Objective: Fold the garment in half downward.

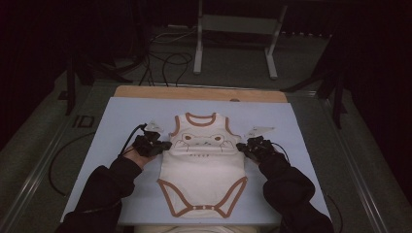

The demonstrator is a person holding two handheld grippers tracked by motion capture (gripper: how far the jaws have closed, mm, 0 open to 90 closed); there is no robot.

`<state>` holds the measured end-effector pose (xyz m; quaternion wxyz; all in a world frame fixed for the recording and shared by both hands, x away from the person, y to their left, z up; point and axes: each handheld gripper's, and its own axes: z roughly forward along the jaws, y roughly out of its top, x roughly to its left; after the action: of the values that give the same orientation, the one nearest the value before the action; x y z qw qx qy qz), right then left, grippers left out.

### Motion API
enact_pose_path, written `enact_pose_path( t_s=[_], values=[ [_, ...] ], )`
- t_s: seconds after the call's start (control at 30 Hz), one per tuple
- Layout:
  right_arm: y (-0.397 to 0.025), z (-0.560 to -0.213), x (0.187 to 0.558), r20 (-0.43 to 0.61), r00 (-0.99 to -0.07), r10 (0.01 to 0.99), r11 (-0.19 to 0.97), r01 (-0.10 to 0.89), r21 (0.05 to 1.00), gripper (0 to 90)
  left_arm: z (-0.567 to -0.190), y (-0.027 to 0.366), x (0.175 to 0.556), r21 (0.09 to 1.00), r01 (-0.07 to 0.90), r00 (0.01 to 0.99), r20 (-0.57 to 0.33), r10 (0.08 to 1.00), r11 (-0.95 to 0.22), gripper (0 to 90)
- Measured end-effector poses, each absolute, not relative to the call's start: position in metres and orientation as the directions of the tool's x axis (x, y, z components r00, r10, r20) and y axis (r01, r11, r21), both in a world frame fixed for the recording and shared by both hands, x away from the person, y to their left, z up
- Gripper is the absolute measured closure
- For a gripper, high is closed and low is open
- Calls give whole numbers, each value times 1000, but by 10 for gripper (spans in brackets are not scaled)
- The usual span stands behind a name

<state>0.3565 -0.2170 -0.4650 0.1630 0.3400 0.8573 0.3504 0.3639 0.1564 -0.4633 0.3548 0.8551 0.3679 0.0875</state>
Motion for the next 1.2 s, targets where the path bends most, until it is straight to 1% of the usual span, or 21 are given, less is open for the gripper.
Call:
enact_pose_path(
  t_s=[0.57,0.87,1.2],
  values=[
    [-220,-453,323,-48,-749,661,542,432,721,899,-452,159,333,674,536,748,-100,656,-508,894],
    [-222,-451,305,-44,-763,645,546,421,724,899,-451,160,314,671,526,767,-108,633,-523,894],
    [-224,-455,286,-30,-773,634,546,420,725,899,-453,161,295,665,508,784,-95,613,-547,894]
  ],
)
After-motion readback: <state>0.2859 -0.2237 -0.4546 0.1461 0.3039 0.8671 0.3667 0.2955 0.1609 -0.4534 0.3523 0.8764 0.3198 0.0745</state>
